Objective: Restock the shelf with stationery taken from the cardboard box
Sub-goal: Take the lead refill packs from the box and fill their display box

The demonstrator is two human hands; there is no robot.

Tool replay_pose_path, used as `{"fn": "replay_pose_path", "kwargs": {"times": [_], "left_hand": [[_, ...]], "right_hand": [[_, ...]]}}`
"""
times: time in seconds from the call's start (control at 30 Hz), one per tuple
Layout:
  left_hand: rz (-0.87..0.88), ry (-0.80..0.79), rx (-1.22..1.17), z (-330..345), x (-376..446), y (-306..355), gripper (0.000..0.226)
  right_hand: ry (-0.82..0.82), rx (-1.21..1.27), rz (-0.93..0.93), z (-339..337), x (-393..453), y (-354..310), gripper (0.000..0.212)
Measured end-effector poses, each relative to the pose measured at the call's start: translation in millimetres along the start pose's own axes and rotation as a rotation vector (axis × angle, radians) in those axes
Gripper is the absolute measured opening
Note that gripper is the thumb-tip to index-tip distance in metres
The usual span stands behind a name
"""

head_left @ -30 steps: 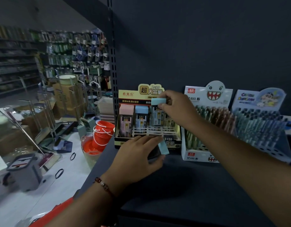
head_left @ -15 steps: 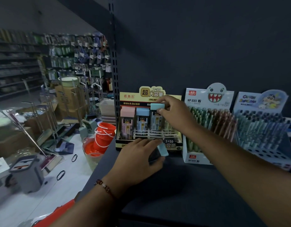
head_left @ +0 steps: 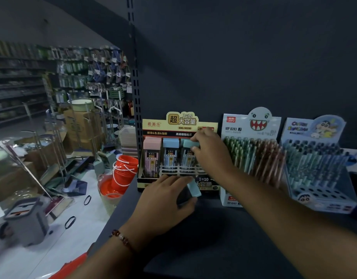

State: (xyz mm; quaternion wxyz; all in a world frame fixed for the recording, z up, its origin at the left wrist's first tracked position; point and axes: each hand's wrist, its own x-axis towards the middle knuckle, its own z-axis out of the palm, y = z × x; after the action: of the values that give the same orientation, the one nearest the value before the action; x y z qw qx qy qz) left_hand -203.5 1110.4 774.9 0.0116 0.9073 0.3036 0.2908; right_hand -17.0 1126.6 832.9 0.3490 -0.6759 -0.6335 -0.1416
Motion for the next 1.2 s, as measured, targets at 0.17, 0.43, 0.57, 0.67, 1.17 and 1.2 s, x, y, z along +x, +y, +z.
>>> {"fn": "replay_pose_path", "kwargs": {"times": [0.17, 0.43, 0.57, 0.67, 1.17, 1.2], "left_hand": [[-0.013, 0.010, -0.008, 1.3, -0.5, -0.1, 0.060], [-0.042, 0.013, -0.056, 3.2, 0.0, -4.0, 0.063], [-0.047, 0.020, -0.065, 2.3, 0.0, -3.1, 0.061], [-0.051, 0.029, -0.073, 1.9, -1.0, -2.4, 0.059], [-0.026, 0.021, -0.127, -0.9, -3.5, 1.4, 0.061], [-0.024, 0.030, -0.139, -1.9, -3.7, 2.2, 0.059]], "right_hand": [[-0.052, -0.104, -0.057, -0.3, -4.7, -1.2, 0.039], [-0.165, -0.053, 0.013, 8.1, -18.4, -4.3, 0.063], [-0.240, 0.100, 0.044, -3.5, -24.4, -7.6, 0.069], [-0.217, 0.249, 0.044, -17.7, -43.1, -9.4, 0.063], [-0.112, 0.527, 0.294, -32.0, -135.0, 10.3, 0.039], [-0.117, 0.536, 0.303, -32.0, -134.9, 10.2, 0.040]]}}
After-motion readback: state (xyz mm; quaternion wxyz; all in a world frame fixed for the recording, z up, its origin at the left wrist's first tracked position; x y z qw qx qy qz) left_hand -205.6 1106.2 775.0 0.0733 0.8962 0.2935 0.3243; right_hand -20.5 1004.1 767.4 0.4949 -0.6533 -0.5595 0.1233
